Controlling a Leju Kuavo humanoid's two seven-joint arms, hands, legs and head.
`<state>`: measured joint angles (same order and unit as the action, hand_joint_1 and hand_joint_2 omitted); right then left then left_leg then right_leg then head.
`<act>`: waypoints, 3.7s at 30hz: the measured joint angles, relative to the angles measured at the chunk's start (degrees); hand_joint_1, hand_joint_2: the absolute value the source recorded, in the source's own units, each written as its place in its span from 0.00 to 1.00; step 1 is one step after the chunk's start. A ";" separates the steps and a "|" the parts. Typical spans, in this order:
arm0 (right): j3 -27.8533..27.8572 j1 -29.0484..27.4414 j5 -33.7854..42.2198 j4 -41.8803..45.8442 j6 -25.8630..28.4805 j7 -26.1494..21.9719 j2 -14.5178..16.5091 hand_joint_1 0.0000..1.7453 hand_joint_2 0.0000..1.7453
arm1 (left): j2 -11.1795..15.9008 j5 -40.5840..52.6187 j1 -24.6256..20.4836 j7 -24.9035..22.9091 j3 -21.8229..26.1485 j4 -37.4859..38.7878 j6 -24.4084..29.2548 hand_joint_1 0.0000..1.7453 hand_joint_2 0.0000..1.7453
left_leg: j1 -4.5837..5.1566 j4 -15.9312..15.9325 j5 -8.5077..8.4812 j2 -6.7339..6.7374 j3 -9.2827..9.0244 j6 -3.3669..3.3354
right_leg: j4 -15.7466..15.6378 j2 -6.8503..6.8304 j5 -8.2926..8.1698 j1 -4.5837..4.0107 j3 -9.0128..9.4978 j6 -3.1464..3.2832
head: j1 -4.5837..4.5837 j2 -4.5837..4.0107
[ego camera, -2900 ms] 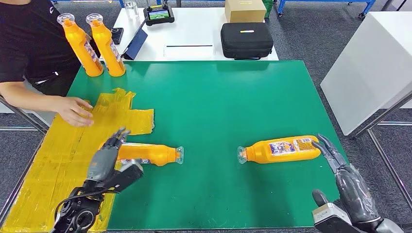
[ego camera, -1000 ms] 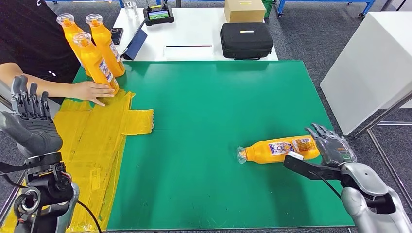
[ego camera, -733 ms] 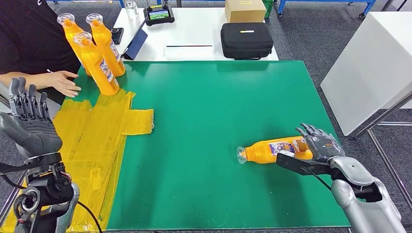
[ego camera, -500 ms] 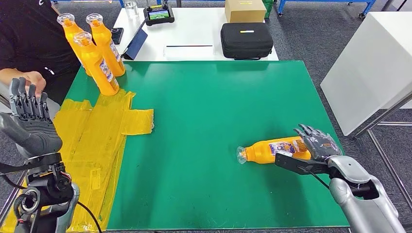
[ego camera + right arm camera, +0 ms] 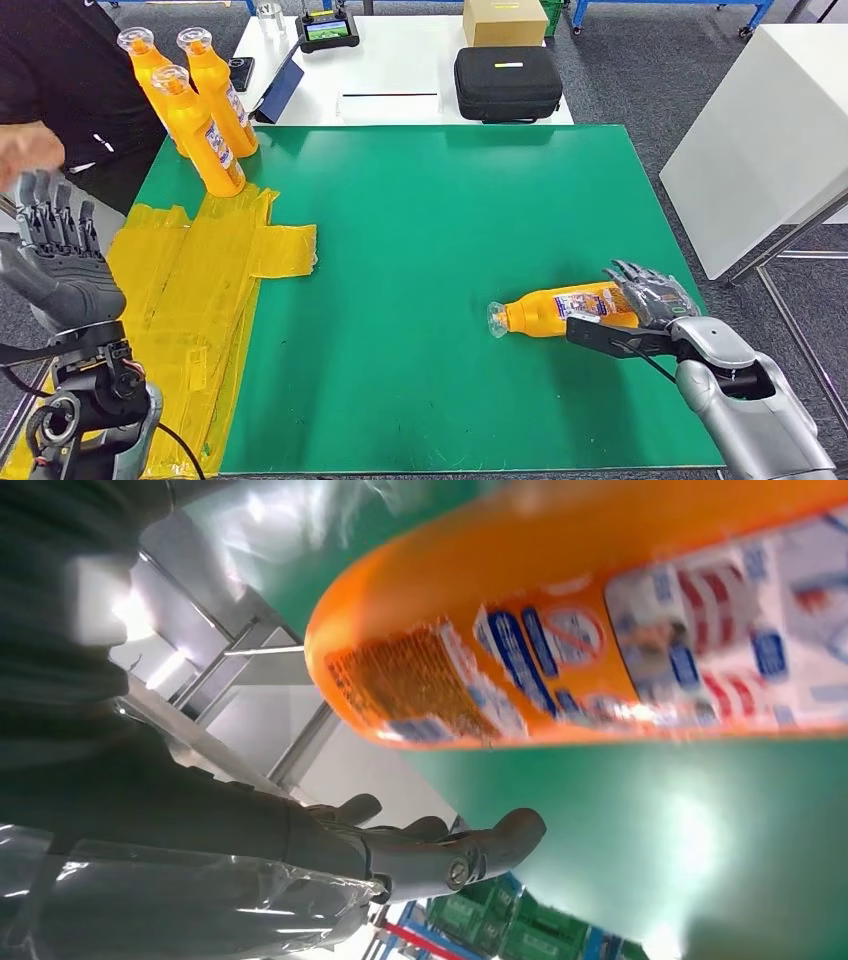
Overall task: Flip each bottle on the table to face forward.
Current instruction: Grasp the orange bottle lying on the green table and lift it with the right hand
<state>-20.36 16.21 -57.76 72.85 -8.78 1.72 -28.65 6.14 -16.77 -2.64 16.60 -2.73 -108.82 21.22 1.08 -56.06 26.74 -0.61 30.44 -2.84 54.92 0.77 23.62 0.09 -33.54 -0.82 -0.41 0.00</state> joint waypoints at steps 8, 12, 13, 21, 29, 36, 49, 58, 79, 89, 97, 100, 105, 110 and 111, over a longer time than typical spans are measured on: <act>-1.71 -0.17 -1.59 -3.15 0.18 1.25 -0.20 0.00 1.00 | 0.00 -0.55 2.16 0.56 1.25 -0.96 -0.48 0.00 0.00 | 0.00 0.00 0.01 0.00 0.00 0.00 | 0.00 0.00 0.00 -0.01 -0.01 0.00 | 0.01 0.00; -2.68 0.99 -3.00 -6.69 0.93 0.98 1.07 0.00 1.00 | 0.01 -0.56 2.37 0.43 1.51 -1.27 -0.79 0.00 0.00 | -0.01 0.00 0.00 0.02 -0.05 0.00 | 0.00 0.00 0.00 -0.01 0.04 0.00 | 0.01 0.00; -2.98 1.60 -3.15 -7.77 1.13 0.85 1.44 0.00 1.00 | 0.02 -0.59 2.34 0.35 1.55 -1.29 -0.78 0.00 0.00 | -0.01 0.00 0.00 0.03 -0.09 0.00 | 0.00 0.00 0.00 -0.01 0.07 0.00 | 0.01 0.00; -6.42 5.07 -3.24 -14.46 0.67 -1.54 2.56 1.00 1.00 | 0.47 -1.69 3.27 0.88 2.08 -1.72 -0.40 0.00 0.00 | -0.03 0.01 0.04 0.07 -0.47 0.00 | -0.02 0.02 0.03 -0.04 0.42 0.01 | 0.02 0.00; -9.75 7.28 -1.77 -17.62 -0.84 -2.69 3.22 1.00 1.00 | 0.57 -2.43 3.71 1.17 2.45 -2.10 -0.07 0.00 0.00 | -0.03 0.02 0.09 0.08 -0.95 0.03 | -0.06 0.03 0.05 -0.05 0.89 0.03 | -0.01 0.00; -10.89 8.24 -0.59 -18.95 -1.38 -2.87 3.29 1.00 1.00 | 0.57 -2.52 4.32 1.32 2.47 -2.13 -0.30 0.00 0.00 | -0.04 0.02 0.09 0.09 -1.17 0.03 | -0.07 0.03 0.05 -0.07 1.08 0.03 | -0.01 0.00; -5.37 4.62 18.92 -14.56 -7.66 -6.34 3.98 1.00 1.00 | 0.63 -5.26 6.01 -5.09 2.20 -2.13 -5.60 0.00 0.00 | -0.13 0.03 0.27 0.21 -1.31 0.17 | -0.14 0.25 0.07 -0.15 1.30 0.04 | 0.00 0.00; -3.17 2.41 19.88 -11.97 -8.34 -6.35 4.37 1.00 1.00 | 0.63 -5.45 6.54 -5.26 1.99 -2.13 -5.97 0.00 0.00 | -0.13 0.03 0.30 0.31 -1.37 0.16 | -0.16 0.37 0.07 -0.15 1.30 0.04 | 0.02 0.00; -1.53 4.57 78.08 9.91 -19.47 -11.68 7.27 1.00 1.00 | 1.01 -9.58 5.07 -5.86 -15.06 -1.18 -15.85 0.00 1.00 | -0.04 0.00 0.04 0.14 -0.38 0.03 | -0.03 0.19 -0.03 0.00 0.41 -0.01 | -0.06 0.00; -2.66 8.73 85.08 9.68 -18.15 -8.89 14.57 1.00 1.00 | -0.51 -1.06 0.64 -4.33 -25.16 -2.50 -16.39 0.00 1.00 | -0.06 0.00 0.01 0.13 -0.36 0.05 | -0.02 0.18 -0.03 -0.02 0.34 -0.01 | -0.07 0.00; -4.12 10.58 64.12 9.46 -7.51 -3.88 21.42 1.00 1.00 | -3.70 -1.47 -3.35 -7.28 -26.55 -2.65 -14.91 0.00 1.00 | -0.08 0.00 0.01 0.14 -0.34 0.05 | 0.00 0.18 -0.03 -0.02 0.33 -0.01 | -0.06 0.00; -5.73 11.28 60.56 8.83 -7.37 -2.38 24.39 1.00 1.00 | -4.91 -1.35 -4.69 -7.88 -26.69 -1.93 -14.50 0.00 1.00 | -0.08 0.00 0.01 0.13 -0.33 0.05 | 0.00 0.18 -0.03 -0.03 0.31 -0.01 | -0.06 0.00; -9.95 12.84 56.99 6.15 -8.06 -0.22 28.42 1.00 1.00 | -6.50 -1.35 -6.69 -8.75 -26.70 -0.79 -13.40 0.00 1.00 | -0.08 0.00 0.01 0.13 -0.29 0.06 | 0.01 0.18 -0.03 -0.03 0.27 -0.01 | -0.06 0.00; -13.77 13.07 55.72 3.27 -8.22 0.61 30.58 1.00 1.00 | -7.34 -1.37 -7.50 -9.38 -26.67 -0.13 -12.60 0.00 1.00 | -0.07 0.00 0.01 0.11 -0.26 0.06 | 0.01 0.18 -0.03 -0.02 0.25 0.00 | -0.06 0.00; -14.39 13.11 55.61 2.73 -8.31 0.80 30.93 1.00 1.00 | -7.43 -1.44 -7.58 -9.55 -26.64 -0.04 -12.38 0.00 1.00 | -0.07 0.00 0.01 0.12 -0.25 0.06 | 0.01 0.18 -0.03 -0.02 0.25 0.00 | -0.06 0.00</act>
<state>-34.75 29.32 -2.15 75.58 -17.09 2.52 2.27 -1.29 -18.22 -10.21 7.05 -29.37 -108.86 8.84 1.01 -56.06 26.74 -0.50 30.18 -2.78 54.93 0.94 23.59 0.07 -33.29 -0.82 -0.46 0.00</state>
